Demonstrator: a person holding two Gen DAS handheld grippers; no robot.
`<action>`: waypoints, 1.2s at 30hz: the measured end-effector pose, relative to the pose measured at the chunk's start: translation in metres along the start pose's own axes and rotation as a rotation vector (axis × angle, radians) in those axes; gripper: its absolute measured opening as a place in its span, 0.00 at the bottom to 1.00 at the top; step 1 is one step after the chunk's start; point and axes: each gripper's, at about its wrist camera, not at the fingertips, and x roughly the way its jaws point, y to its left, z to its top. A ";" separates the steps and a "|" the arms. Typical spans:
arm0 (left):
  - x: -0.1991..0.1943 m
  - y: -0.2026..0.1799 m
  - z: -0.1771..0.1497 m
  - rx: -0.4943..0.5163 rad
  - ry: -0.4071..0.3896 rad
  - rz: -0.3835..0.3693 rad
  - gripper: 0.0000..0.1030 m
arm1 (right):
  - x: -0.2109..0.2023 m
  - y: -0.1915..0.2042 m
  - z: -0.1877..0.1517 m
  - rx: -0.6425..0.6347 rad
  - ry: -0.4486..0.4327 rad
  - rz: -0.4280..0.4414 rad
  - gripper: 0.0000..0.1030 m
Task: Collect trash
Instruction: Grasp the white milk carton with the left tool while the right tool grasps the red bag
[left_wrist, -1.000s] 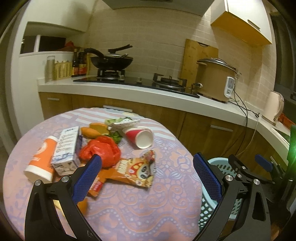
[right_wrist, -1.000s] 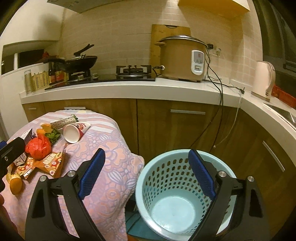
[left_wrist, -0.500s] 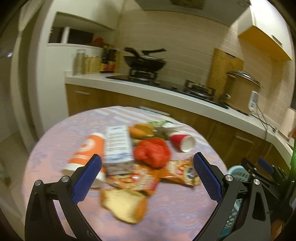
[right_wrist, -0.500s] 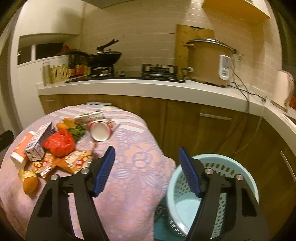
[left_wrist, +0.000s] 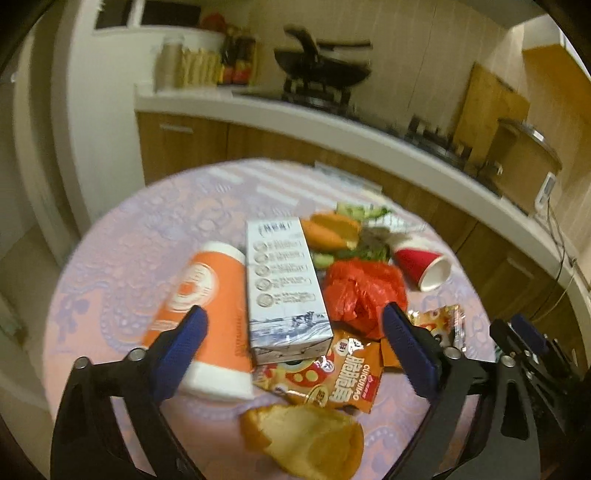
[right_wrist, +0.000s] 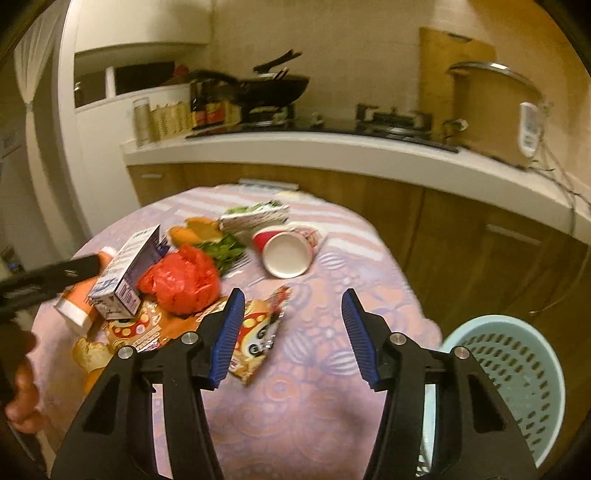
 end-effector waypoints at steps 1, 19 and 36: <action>0.011 0.001 -0.002 0.000 0.029 0.004 0.80 | 0.003 0.001 0.000 -0.003 0.005 0.007 0.50; 0.038 0.003 -0.001 0.011 0.034 -0.010 0.56 | 0.046 0.023 0.021 -0.041 0.112 0.211 0.54; 0.029 0.023 0.006 -0.060 0.028 -0.031 0.53 | 0.109 0.078 0.027 -0.120 0.282 0.279 0.58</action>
